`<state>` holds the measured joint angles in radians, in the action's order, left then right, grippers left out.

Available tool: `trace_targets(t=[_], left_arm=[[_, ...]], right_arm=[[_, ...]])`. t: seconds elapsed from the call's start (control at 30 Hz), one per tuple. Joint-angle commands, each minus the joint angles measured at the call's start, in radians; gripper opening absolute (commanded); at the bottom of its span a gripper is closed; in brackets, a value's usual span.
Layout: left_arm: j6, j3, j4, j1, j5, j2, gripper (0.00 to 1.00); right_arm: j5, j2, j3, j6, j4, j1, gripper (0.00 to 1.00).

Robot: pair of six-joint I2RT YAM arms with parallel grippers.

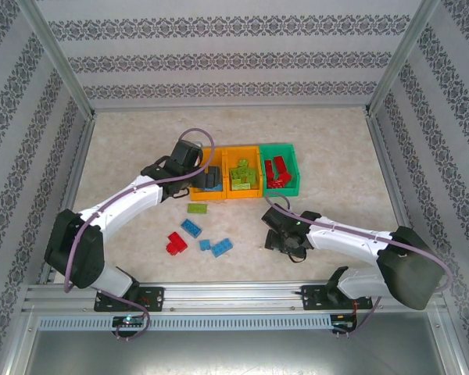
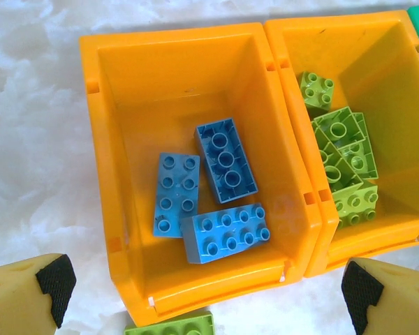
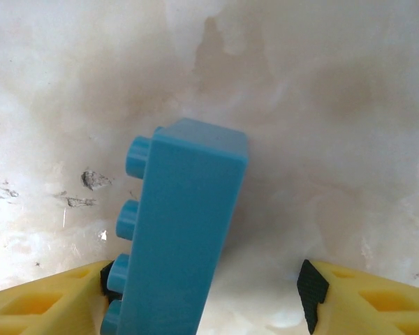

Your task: Sort the legos into containers by color

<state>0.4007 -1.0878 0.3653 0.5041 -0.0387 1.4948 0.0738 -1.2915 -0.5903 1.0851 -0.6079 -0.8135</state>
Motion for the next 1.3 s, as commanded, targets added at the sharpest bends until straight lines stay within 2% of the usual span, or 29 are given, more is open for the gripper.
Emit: trace_targets(t=[0.0, 0.1, 0.33, 0.43, 0.67, 0.83, 1.0, 1.27], left_arm=[[0.001, 0.018, -0.026, 0.011, -0.022, -0.026, 1.00], [0.007, 0.024, -0.026, 0.010, -0.017, -0.022, 1.00], [0.014, 0.057, -0.013, 0.011, -0.028, -0.029, 1.00], [0.024, 0.084, -0.015, 0.011, -0.038, -0.051, 1.00], [0.067, 0.162, -0.030, 0.010, -0.065, -0.128, 0.99], [0.073, 0.235, -0.037, 0.011, -0.084, -0.207, 0.99], [0.073, 0.265, 0.011, 0.010, -0.108, -0.228, 0.99], [0.108, 0.339, 0.031, 0.008, -0.114, -0.281, 0.99]], right_arm=[[0.066, -0.001, -0.024, -0.050, -0.030, 0.010, 0.69], [0.087, -0.034, -0.051, -0.089, -0.050, 0.011, 0.65], [0.109, -0.095, -0.087, -0.135, -0.039, 0.006, 0.40], [0.138, -0.087, -0.115, -0.165, -0.049, -0.014, 0.33], [0.161, -0.017, -0.195, -0.269, 0.062, -0.032, 0.27], [0.030, -0.052, -0.295, -0.378, 0.223, -0.002, 0.27], [-0.140, -0.184, -0.435, -0.427, 0.345, 0.041, 0.27], [-0.284, -0.464, -0.722, -0.455, 0.378, 0.097, 0.28]])
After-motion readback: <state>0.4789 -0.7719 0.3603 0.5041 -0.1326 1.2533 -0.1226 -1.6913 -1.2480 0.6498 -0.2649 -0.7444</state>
